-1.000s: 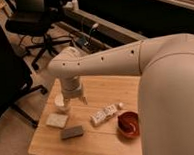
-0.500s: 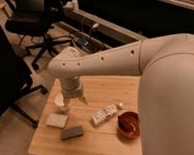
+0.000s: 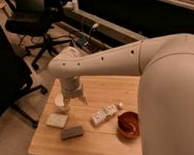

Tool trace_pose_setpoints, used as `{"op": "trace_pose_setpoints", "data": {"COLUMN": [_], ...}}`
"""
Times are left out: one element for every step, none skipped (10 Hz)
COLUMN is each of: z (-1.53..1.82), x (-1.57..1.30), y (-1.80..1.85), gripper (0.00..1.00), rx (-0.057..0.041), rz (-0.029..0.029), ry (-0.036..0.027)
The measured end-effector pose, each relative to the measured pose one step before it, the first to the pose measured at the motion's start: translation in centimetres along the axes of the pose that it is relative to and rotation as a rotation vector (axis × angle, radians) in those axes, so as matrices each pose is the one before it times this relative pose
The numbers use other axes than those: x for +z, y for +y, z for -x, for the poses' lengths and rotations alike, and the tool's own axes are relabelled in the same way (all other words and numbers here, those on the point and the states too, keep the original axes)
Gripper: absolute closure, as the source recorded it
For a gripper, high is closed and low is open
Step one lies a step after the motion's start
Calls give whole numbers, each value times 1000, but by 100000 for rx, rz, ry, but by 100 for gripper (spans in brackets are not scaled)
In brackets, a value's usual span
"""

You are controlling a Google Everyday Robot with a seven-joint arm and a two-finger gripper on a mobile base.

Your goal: Stand the bottle upright

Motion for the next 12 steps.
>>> {"op": "trace_pose_setpoints", "data": {"z": [0,1,-21,78,352,354,675,801,746,623,837,910], "x": [-1,-1,49,-95,-240,-276,-363,-359,-297,-149,-43,23], "y": [-2,1,-32,41,-81,-43,-312,-521,-546,-758,-1255,-1300], "gripper": [35,35,35,35,35,35,35,35,35,35,35,35], "rx": [5,4,-181,-602,-1605,-662,255,1777,3228,4859,8742,8446], "rz": [0,4,-215,-120,-780,-239,-94,193,163,-249,-172,177], "ry": [1,-3,-49,-364,-730,-449,-535,-88,39,93,288,138]}}
